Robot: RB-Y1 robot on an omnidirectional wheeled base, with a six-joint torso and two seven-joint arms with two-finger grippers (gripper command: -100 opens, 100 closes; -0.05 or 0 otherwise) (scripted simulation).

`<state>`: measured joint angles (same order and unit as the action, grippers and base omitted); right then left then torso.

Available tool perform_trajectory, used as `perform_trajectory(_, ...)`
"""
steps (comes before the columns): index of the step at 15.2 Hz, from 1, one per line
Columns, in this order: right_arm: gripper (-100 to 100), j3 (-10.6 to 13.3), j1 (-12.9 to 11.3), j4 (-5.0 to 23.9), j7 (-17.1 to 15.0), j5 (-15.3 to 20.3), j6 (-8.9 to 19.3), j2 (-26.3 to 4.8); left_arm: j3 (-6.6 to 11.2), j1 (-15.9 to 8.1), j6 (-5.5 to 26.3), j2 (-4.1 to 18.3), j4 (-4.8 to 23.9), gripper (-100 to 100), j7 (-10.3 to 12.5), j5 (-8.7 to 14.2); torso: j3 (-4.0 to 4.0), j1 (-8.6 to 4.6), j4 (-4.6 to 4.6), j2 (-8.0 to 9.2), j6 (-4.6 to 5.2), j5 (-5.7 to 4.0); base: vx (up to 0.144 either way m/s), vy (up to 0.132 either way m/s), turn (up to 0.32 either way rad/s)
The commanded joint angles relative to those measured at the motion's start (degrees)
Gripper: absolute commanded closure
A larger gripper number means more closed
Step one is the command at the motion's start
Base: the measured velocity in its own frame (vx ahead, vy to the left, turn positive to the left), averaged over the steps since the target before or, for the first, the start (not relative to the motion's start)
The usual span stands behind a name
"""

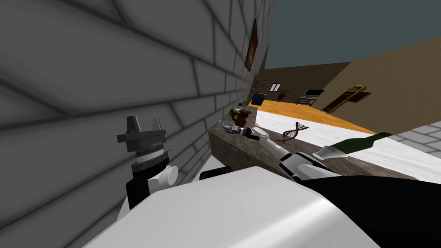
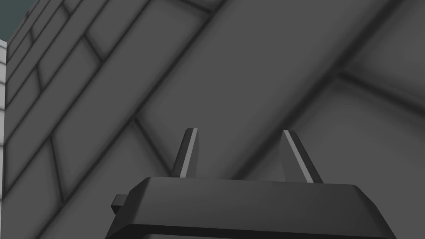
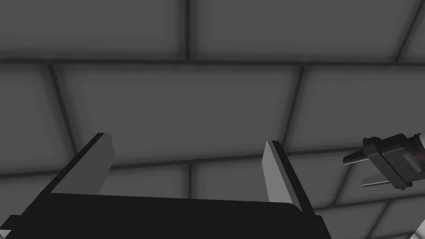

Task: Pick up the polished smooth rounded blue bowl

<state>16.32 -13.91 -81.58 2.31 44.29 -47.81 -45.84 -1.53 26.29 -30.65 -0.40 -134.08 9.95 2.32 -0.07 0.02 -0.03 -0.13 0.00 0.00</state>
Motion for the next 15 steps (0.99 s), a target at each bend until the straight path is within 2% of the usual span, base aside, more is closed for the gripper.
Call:
perform_trajectory(1, -100, 1.66, -2.63, 2.86, 0.7, 2.86, -1.53, -2.74, 0.0, 0.0, 0.0, 0.0, 0.0, 0, 0.0, 0.0, 0.0, 0.0, 0.0, 0.0, 0.0, 0.0, 0.019, 0.014, 0.217)
perform_trajectory(2, -100, 1.66, -2.63, 4.15, 0.7, 3.47, -1.53, -2.74, 0.0, -0.01, 0.0, 0.0, 0.0, 0, 0.0, 0.0, -0.01, 0.02, 0.0, -0.03, -0.06, 0.01, 0.022, 0.01, 0.226)
perform_trajectory(3, -100, 3.28, -4.87, 5.77, 1.29, 5.09, -2.79, -4.64, 0.0, 0.0, 0.0, 0.0, 0.0, 0, 0.0, 0.0, -0.03, 0.02, -0.01, -0.05, -0.04, 0.01, 0.014, 0.012, 0.237)
perform_trajectory(5, -100, 3.28, -5.14, 8.0, 1.29, 6.44, -2.79, -4.85, 0.0, -0.01, 0.0, 0.0, 0.0, 0, 0.0, 0.0, -0.02, 0.04, -0.01, -0.04, -0.04, 0.01, 0.013, 0.008, 0.174)
perform_trajectory(6, -100, 4.92, -7.55, 9.45, 1.88, 8.47, -4.06, -6.86, 0.0, 0.0, 0.0, 0.0, 0.0, 0, 0.0, 0.0, -0.01, 0.02, 0.0, -0.02, -0.01, 0.0, 0.003, 0.014, 0.159)
perform_trajectory(8, -100, 4.92, -7.59, 11.53, 1.88, 9.4, -4.06, -6.86, 0.0, -0.01, 0.0, 0.0, 0.0, 0, 0.0, 0.0, 0.01, 0.05, 0.01, 0.02, -0.04, 0.02, -0.001, 0.012, 0.152)
perform_trajectory(9, -100, 4.92, -7.59, 11.62, 1.88, 9.4, -4.06, -6.86, 0.0, 0.0, 0.0, 0.0, 0.0, 0, 0.0, 0.0, 0.02, 0.03, 0.01, 0.04, 0.0, 0.0, 0.0, 0.0, 0.0)
perform_trajectory(10, -100, 6.59, -9.96, 13.77, 2.47, 12.03, -5.34, -8.75, 0.0, 0.0, 0.0, 0.0, 0.0, 0, 0.0, 0.0, 0.03, 0.01, 0.01, 0.06, 0.02, 0.0, -0.005, 0.016, 0.172)
perform_trajectory(11, -100, 6.59, -9.96, 15.05, 2.47, 12.34, -5.34, -8.75, 0.0, -0.01, 0.0, 0.0, 0.0, 0, 0.0, 0.0, 0.04, 0.04, 0.02, 0.06, -0.04, 0.02, -0.004, 0.015, 0.222)
perform_trajectory(12, -100, 8.28, -12.2, 16.51, 3.05, 14.08, -6.62, -10.51, 0.0, -0.01, 0.0, 0.0, 0.0, 0, 0.0, 0.0, 0.04, 0.05, 0.02, 0.06, -0.03, 0.01, 0.0, 0.024, 0.271)
perform_trajectory(13, -100, 8.28, -12.25, 17.06, 3.05, 15.26, -6.62, -10.51, -0.01, -0.01, 0.0, 0.0, 0.0, 0, 0.0, 0.0, 0.03, 0.09, 0.02, 0.05, -0.06, 0.02, 0.002, 0.025, 0.237)
perform_trajectory(15, -100, 8.28, -12.25, 18.77, 3.05, 15.26, -6.62, -10.51, 0.0, 0.0, 0.0, 0.0, 0.0, 0, 0.0, 0.0, 0.03, 0.08, 0.02, 0.05, -0.01, 0.02, 0.001, 0.012, 0.037)
